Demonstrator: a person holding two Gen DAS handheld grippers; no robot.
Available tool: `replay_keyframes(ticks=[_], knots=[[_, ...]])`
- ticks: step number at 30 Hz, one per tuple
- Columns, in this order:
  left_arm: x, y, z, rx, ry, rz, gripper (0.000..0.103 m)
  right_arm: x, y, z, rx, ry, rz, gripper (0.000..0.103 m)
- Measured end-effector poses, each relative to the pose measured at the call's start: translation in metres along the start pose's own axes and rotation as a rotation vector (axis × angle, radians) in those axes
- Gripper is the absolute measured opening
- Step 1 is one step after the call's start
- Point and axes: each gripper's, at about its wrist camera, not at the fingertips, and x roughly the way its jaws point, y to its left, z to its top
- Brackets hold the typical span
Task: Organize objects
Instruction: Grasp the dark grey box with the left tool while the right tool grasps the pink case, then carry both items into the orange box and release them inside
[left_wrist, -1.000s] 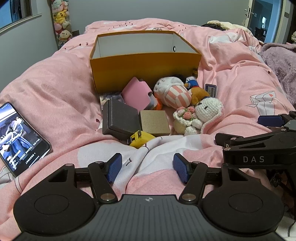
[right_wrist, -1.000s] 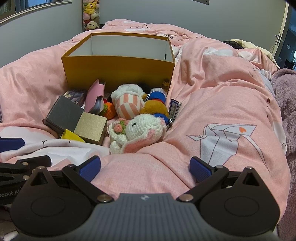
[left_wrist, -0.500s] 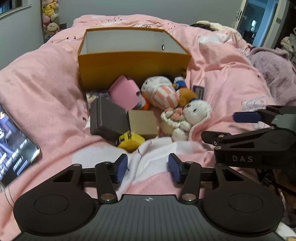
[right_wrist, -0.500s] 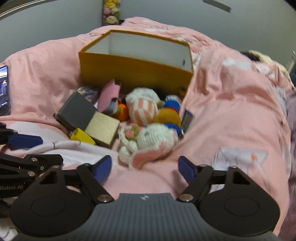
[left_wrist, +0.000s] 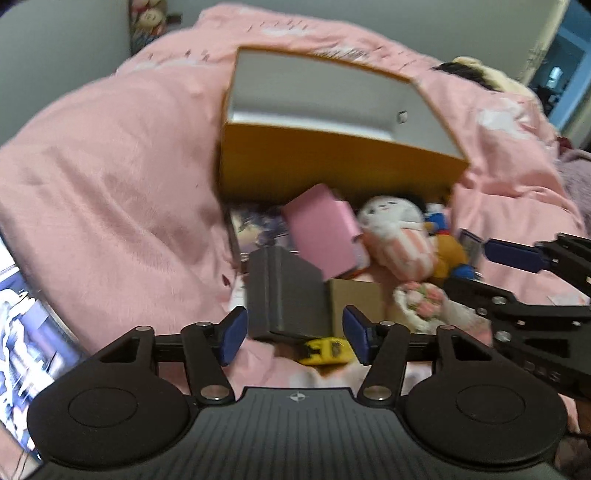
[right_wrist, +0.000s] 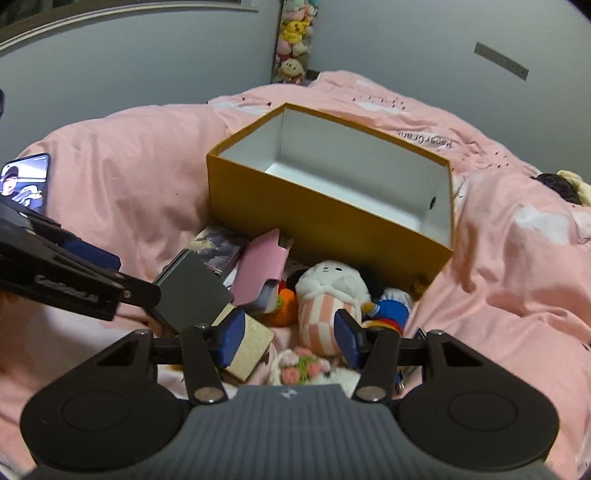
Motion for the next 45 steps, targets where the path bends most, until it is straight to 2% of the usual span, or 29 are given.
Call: replay_keyframes(ticks=[2, 8, 17, 20, 26, 28, 30, 32, 35, 41, 45], knots=[[0.014, 0.004, 0.006, -0.013, 0.031, 0.013, 0.068, 0.014, -0.004, 0.008, 0.007, 0.029, 0.017, 0.055], [0.046, 0.017, 0.017, -0.063, 0.102, -0.013, 0.068, 0.049, -0.012, 0.022, 0.027, 0.115, 0.118, 0.056], [0.080, 0.030, 0.029, -0.110, 0.170, -0.051, 0.067, 0.092, -0.018, 0.046, 0.028, 0.175, 0.236, 0.057], [0.079, 0.033, 0.031, -0.135, 0.171, -0.079, 0.057, 0.105, -0.024, 0.056, 0.048, 0.192, 0.248, 0.057], [0.068, 0.032, 0.035, -0.159, 0.170, -0.112, 0.045, 0.133, -0.031, 0.068, 0.100, 0.233, 0.265, 0.056], [0.065, 0.031, 0.037, -0.156, 0.178, -0.122, 0.044, 0.145, -0.032, 0.069, 0.126, 0.264, 0.279, 0.052], [0.065, 0.029, 0.039, -0.147, 0.191, -0.121, 0.043, 0.156, -0.032, 0.068, 0.134, 0.290, 0.298, 0.041], [0.065, 0.028, 0.041, -0.123, 0.201, -0.123, 0.042, 0.164, -0.030, 0.067, 0.135, 0.309, 0.303, 0.039], [0.070, 0.028, 0.043, -0.123, 0.210, -0.107, 0.042, 0.177, -0.030, 0.063, 0.178, 0.339, 0.328, 0.031], [0.068, 0.029, 0.043, -0.125, 0.213, -0.098, 0.042, 0.172, -0.036, 0.064, 0.232, 0.338, 0.344, 0.027], [0.059, 0.034, 0.045, -0.154, 0.195, -0.102, 0.042, 0.157, -0.040, 0.066, 0.250, 0.304, 0.368, 0.024]])
